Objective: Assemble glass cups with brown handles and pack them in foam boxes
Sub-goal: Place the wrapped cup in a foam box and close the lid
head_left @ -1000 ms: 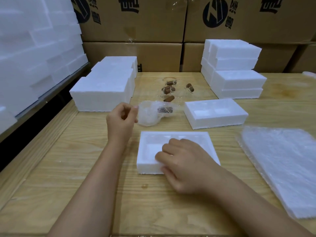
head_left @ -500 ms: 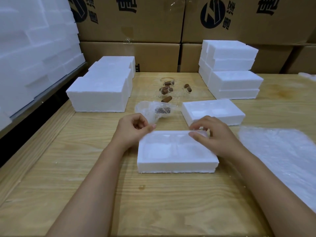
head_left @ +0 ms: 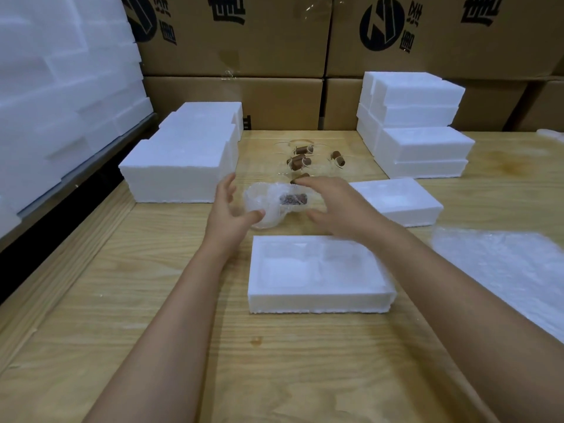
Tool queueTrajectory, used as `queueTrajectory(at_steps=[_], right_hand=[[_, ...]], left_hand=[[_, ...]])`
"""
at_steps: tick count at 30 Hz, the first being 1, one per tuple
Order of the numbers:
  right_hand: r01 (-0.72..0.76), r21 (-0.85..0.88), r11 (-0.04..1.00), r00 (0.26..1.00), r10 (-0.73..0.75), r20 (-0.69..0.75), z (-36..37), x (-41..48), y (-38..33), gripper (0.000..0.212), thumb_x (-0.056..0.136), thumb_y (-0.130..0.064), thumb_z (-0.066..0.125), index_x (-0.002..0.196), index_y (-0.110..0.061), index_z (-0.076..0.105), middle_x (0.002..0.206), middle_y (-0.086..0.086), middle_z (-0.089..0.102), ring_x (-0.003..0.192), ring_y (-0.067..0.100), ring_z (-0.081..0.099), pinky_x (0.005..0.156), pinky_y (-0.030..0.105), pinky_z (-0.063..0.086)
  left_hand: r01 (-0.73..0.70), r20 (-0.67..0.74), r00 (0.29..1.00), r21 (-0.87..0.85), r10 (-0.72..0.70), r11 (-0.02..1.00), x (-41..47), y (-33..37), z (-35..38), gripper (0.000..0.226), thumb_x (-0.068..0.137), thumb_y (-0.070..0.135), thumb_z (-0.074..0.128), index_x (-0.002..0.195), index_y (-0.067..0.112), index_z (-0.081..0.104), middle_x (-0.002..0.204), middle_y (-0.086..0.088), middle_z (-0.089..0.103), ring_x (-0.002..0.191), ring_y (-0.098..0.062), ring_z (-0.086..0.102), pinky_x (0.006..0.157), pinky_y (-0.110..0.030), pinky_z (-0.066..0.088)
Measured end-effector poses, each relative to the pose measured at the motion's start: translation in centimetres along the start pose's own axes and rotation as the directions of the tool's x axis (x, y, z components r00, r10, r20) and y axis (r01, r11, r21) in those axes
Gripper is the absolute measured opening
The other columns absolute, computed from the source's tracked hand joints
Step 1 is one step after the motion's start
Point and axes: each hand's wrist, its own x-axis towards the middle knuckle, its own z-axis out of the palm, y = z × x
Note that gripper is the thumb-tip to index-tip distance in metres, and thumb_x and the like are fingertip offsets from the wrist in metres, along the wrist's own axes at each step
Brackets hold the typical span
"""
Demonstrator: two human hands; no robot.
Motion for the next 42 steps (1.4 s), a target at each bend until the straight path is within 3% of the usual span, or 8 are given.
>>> queueTrajectory(at_steps=[9,14,17,21,25,30,36,42], right_hand=[[0.034,-0.104,0.994,0.999,-0.035,-0.010,1.6,3.0,-1.0,0.019,0.086,-0.005,0.049,0.100,-0.005,0.062,0.097,0.009,0.063,0.095,0.030,0.053,0.081,0.038,0.042],[0.081,0.124,0.989,0.990,-0.065,-0.127,-0.7,1.7,-1.1,0.016,0.091,-0.004,0.048,0.098,-0.006,0.063,0.084,0.003,0.059,0.077,0.017,0.051,0.069,0.032,0.040],[0.041,0.326,0.944,0.984,0.019,-0.179,-2.5,0.5,-1.3,0.024,0.093,-0.014,0.056,0.117,-0.020,0.061,0.085,-0.017,0.057,0.080,-0.005,0.055,0.069,0.007,0.038],[-0.044,0.566,0.823,0.967,0.178,-0.183,-3.3,-1.0,-1.4,0.009,0.093,-0.018,0.059,0.101,-0.022,0.058,0.095,0.001,0.068,0.083,0.015,0.062,0.075,0.027,0.050],[-0.232,0.742,0.629,0.932,0.363,-0.016,-3.6,-1.9,-1.4,0.015,0.095,-0.018,0.057,0.090,-0.004,0.061,0.053,-0.004,0.059,0.050,0.013,0.053,0.049,0.023,0.048],[-0.355,0.772,0.527,0.887,0.450,0.100,-4.2,-2.3,-1.5,0.025,0.096,-0.023,0.056,0.077,-0.009,0.062,0.043,-0.004,0.053,0.034,0.007,0.042,0.038,0.018,0.040],[-0.416,0.773,0.478,0.877,0.434,0.204,-4.4,-2.7,-1.3,0.018,0.094,-0.025,0.059,0.089,-0.008,0.062,0.060,0.005,0.056,0.035,0.008,0.039,0.038,0.018,0.036],[-0.411,0.788,0.459,0.902,0.329,0.279,-5.1,-3.1,-0.2,0.014,0.088,-0.021,0.065,0.080,-0.014,0.057,0.067,0.003,0.057,0.041,0.011,0.053,0.041,0.019,0.045]], left_hand=[[-0.048,0.114,0.992,0.027,0.045,0.998,0.2,-0.4,0.4,0.070,0.073,0.010,0.082,0.130,0.037,0.051,0.125,0.003,0.056,0.114,-0.013,0.057,0.082,-0.018,0.050],[-0.094,0.076,0.992,-0.098,0.101,0.991,0.0,2.1,0.3,0.063,0.070,0.011,0.084,0.121,0.037,0.058,0.106,0.006,0.069,0.100,-0.007,0.066,0.077,-0.023,0.056],[-0.092,0.165,0.979,-0.176,0.121,0.980,-0.2,3.7,-0.3,0.050,0.067,0.035,0.082,0.113,0.035,0.062,0.090,-0.002,0.075,0.086,-0.012,0.071,0.074,-0.019,0.054],[-0.086,0.318,0.942,-0.087,0.110,0.992,-0.4,4.8,-0.5,0.046,0.077,0.059,0.063,0.108,0.025,0.062,0.078,0.006,0.071,0.072,-0.003,0.063,0.074,-0.021,0.049],[0.046,0.391,0.920,-0.158,0.019,0.986,-0.2,5.2,0.2,0.058,0.089,0.059,0.050,0.111,0.007,0.063,0.083,-0.015,0.066,0.070,-0.020,0.065,0.068,-0.026,0.054],[0.134,0.482,0.875,-0.161,-0.040,0.978,-0.4,5.2,0.5,0.051,0.086,0.056,0.038,0.104,0.014,0.062,0.072,-0.010,0.070,0.058,-0.017,0.061,0.062,-0.026,0.055],[0.155,0.475,0.877,-0.153,-0.065,0.976,-0.5,5.2,0.4,0.045,0.100,0.049,0.035,0.107,0.012,0.059,0.071,-0.011,0.070,0.058,-0.019,0.065,0.059,-0.027,0.055],[0.180,0.580,0.812,-0.145,-0.063,0.973,-1.1,6.3,0.0,0.052,0.076,0.054,0.067,0.119,0.025,0.060,0.103,-0.008,0.073,0.084,-0.034,0.072,0.061,-0.030,0.058]])
